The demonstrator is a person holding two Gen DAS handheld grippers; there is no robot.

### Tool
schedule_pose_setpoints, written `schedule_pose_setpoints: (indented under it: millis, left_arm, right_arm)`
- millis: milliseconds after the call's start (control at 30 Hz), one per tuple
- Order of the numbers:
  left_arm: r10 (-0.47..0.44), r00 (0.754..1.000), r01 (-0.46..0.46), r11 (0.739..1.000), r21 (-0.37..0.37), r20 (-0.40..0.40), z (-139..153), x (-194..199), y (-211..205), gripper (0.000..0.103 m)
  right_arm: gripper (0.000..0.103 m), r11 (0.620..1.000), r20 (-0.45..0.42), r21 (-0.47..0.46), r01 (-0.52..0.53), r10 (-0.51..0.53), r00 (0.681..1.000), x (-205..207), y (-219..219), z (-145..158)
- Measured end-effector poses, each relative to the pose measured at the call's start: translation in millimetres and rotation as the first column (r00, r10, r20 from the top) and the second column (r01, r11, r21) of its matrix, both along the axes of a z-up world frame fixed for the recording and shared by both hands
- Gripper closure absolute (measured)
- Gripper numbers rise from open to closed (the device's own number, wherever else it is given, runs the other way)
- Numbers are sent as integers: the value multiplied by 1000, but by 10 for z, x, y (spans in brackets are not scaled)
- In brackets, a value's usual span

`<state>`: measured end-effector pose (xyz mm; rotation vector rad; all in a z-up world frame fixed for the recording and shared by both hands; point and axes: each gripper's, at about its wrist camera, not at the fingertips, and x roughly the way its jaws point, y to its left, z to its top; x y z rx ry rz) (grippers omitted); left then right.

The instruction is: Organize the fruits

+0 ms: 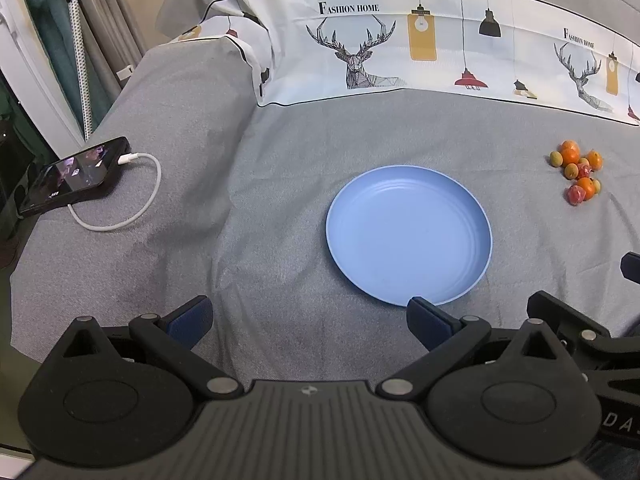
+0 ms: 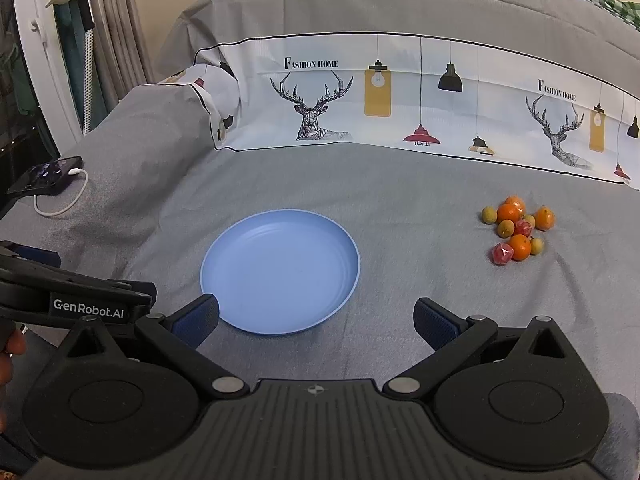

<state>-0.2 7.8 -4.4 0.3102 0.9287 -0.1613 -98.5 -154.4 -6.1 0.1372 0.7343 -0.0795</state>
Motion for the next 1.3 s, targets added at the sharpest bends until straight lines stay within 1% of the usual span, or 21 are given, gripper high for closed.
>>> schedule_pose_setpoints:
  millis: [833, 1200, 1300]
  left_arm:
    - [11, 1000, -11, 1000, 6, -10, -66, 32, 6, 0]
    - [18, 1000, -17, 1000, 26, -22, -87, 62, -45, 0]
    - [12, 1000, -11, 999, 36, -25, -92, 69, -81, 0]
  right_arm:
    - [0, 1000, -9, 6, -12, 12, 1000, 18, 4, -41]
    - [0, 999, -13, 30, -12, 13, 1000, 33, -29, -104]
    - [1, 999, -7, 40, 8, -8, 1000, 36, -78, -126]
